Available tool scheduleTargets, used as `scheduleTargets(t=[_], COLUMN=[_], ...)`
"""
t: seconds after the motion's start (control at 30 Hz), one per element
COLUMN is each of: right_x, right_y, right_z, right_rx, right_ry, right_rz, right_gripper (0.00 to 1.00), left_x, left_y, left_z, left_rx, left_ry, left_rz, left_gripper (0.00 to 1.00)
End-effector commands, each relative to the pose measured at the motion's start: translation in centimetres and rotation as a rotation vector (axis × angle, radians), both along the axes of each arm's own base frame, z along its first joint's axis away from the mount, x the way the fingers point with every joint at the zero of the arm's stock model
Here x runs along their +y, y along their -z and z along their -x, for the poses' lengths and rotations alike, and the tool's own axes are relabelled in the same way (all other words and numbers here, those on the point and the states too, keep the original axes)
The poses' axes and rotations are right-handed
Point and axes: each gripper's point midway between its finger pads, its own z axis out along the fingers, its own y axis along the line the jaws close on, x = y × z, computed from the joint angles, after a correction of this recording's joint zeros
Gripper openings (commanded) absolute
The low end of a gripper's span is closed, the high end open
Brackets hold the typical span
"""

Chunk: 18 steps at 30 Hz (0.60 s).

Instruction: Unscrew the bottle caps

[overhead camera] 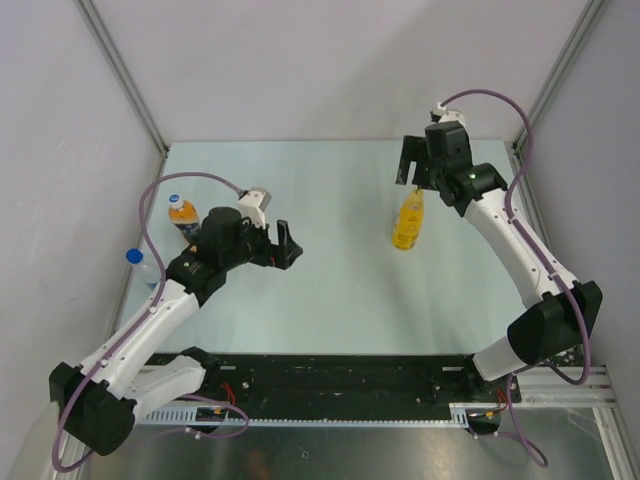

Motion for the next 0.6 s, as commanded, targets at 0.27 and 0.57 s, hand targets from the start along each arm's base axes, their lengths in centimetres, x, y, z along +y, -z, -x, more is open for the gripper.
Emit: scheduleTargets(t=[0.27,0.57], right_x=[0.3,0.5], right_y=[4.3,6.4], right_z=[0.2,-0.2], right_rx=[0.065,0.108], right_ry=[-0.029,-0.037], right_rz=[0.012,0.033], right_gripper=[0.77,0.41], left_x=[-0.6,-0.5], left_y=[0.0,0.5], left_z=[-0.9,-1.0], left_rx=[0.013,0.028], left_ry=[0.004,-0.005], left_rz=[-0.007,-0.015], left_gripper=[0.99,0.99])
